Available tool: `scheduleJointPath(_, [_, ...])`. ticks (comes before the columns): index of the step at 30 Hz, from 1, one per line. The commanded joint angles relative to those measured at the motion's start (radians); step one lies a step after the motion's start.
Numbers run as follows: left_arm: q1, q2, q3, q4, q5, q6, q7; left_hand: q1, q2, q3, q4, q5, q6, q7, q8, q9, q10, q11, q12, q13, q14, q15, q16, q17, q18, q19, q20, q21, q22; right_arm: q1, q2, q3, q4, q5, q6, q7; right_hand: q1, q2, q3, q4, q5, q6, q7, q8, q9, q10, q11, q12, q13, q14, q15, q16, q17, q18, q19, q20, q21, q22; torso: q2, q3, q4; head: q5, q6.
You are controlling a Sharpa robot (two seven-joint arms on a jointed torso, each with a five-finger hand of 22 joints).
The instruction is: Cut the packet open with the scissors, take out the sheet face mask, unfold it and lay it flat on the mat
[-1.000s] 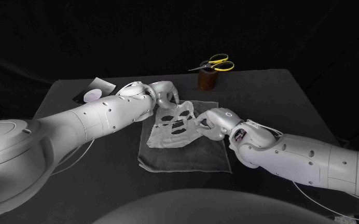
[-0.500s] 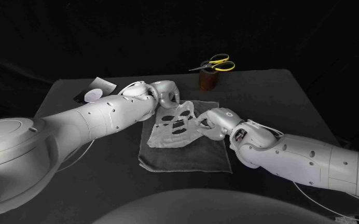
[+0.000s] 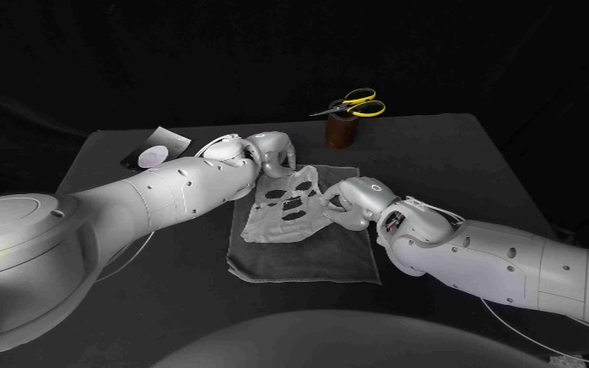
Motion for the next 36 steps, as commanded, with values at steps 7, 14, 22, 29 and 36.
scheduleJointPath(7, [-0.010,0.003,-0.005,0.003,-0.017,-0.045,0.022,0.008,0.018,0.055,-0.014,0.007,0.003,-0.002,0.019,0.030,0.048,-0.008,0.013,0.057,0.106,-0.011,0.004,0.263,-0.012,0.016,-0.005,0.017,0.138,-0.010,-0.005,-0.009,-0.017,-0.007,0.071,-0.062,0.000,-0.005,-0.007,0.001,-0.002,0.006,0.004,-0.004,-0.002,0.033,0.006,-0.003,0.131,0.097,-0.003,0.003,0.225,0.012,-0.010,0.000,-0.007,0.122,0.001,-0.0006,0.0002,0.000,0.000])
scheduleJointPath(14, [-0.010,-0.002,-0.005,0.011,-0.017,-0.131,0.055,-0.009,0.005,0.105,-0.023,0.007,0.000,-0.006,0.034,0.060,0.064,-0.010,0.017,0.077,0.106,-0.014,0.004,0.263,-0.015,0.024,-0.009,0.027,0.148,-0.010,-0.004,-0.009,-0.019,-0.008,0.070,-0.065,-0.005,-0.009,-0.014,0.005,-0.002,0.010,0.004,-0.005,-0.003,0.033,0.006,-0.005,0.130,0.097,-0.003,0.003,0.225,0.012,-0.011,0.000,-0.009,0.121,0.000,-0.0003,0.0005,0.001,0.000])
scheduleJointPath(22, [-0.010,-0.011,-0.003,0.015,-0.017,-0.190,0.065,-0.025,-0.005,0.138,-0.028,0.007,-0.004,-0.008,0.043,0.082,0.070,-0.010,0.019,0.085,0.106,-0.015,0.004,0.263,-0.016,0.027,-0.010,0.030,0.151,-0.010,-0.004,-0.009,-0.020,-0.009,0.070,-0.068,-0.006,-0.011,-0.017,0.007,-0.002,0.011,0.004,-0.006,-0.003,0.033,0.006,-0.005,0.130,0.097,-0.003,0.003,0.225,0.012,-0.011,0.000,-0.008,0.122,0.001,-0.0001,-0.0002,-0.001,0.000])
scheduleJointPath(29, [-0.009,-0.019,-0.002,0.012,-0.023,-0.187,0.050,-0.030,-0.008,0.145,-0.029,0.007,-0.005,-0.008,0.046,0.089,0.072,-0.010,0.019,0.086,0.106,-0.015,0.004,0.263,-0.016,0.028,-0.010,0.031,0.152,-0.010,-0.007,-0.009,-0.019,-0.010,0.072,-0.071,-0.007,-0.011,-0.018,0.007,-0.002,0.011,0.004,-0.006,-0.004,0.033,0.006,-0.003,0.131,0.097,-0.003,0.003,0.225,0.012,-0.011,0.000,-0.008,0.121,0.001,0.0002,0.0009,-0.003,0.000])
scheduleJointPath(36, [-0.008,-0.019,0.000,-0.011,-0.008,-0.179,0.039,-0.036,-0.011,0.155,-0.029,0.006,-0.009,-0.007,0.049,0.098,0.066,-0.009,0.016,0.078,0.106,-0.014,0.004,0.263,-0.017,0.028,-0.010,0.031,0.152,-0.010,-0.008,-0.009,-0.018,-0.011,0.070,-0.072,-0.007,-0.011,-0.018,0.008,-0.002,0.011,0.003,-0.006,-0.004,0.033,0.006,-0.004,0.130,0.097,-0.004,0.003,0.225,0.012,-0.010,0.000,-0.007,0.122,0.001,-0.0005,-0.0008,-0.005,0.000])
